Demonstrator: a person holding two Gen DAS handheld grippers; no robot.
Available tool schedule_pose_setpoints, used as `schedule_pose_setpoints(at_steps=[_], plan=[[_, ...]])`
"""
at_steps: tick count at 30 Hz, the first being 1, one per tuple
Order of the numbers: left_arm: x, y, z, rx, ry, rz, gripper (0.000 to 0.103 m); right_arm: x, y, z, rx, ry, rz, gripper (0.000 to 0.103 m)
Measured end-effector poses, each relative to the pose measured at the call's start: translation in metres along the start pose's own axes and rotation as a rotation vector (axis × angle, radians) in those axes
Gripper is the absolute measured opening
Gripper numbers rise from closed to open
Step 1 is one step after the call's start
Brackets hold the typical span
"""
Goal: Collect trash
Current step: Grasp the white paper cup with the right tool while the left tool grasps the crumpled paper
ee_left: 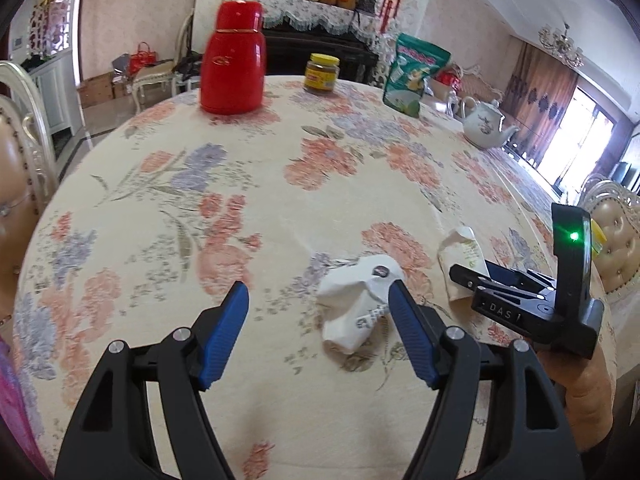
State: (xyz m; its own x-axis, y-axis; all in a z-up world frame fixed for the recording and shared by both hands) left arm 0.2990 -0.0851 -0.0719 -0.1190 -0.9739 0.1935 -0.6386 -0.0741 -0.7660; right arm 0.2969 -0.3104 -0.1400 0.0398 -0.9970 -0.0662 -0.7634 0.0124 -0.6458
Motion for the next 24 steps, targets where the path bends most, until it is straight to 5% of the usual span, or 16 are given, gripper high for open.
schedule_pose_setpoints(at_steps=[18,24], plan=[[0.028,0.022,0.068,-0.111,0.041,0.051,0.079,0.006,-0.007,-0.011,0.016,-0.011,-0.005,0.036],[0.027,0.025,0.075,-0.126,0.033,0.065,0.067,0.006,-0.01,-0.015,0.031,-0.007,0.002,0.036]])
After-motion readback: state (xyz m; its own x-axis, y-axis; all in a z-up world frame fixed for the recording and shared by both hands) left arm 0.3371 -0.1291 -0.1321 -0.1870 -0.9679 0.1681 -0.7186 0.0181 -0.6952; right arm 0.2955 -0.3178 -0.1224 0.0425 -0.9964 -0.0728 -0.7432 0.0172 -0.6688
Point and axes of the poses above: each gripper's, at about its wrist camera, not at the fingertips, and z roughly the way its jaws point, x to its right, y to its underside, the point moved 8 cm from there along z, roughly the way its jaws point, and after that the axes turned 8 degrees about x, right-handed, at the moved point
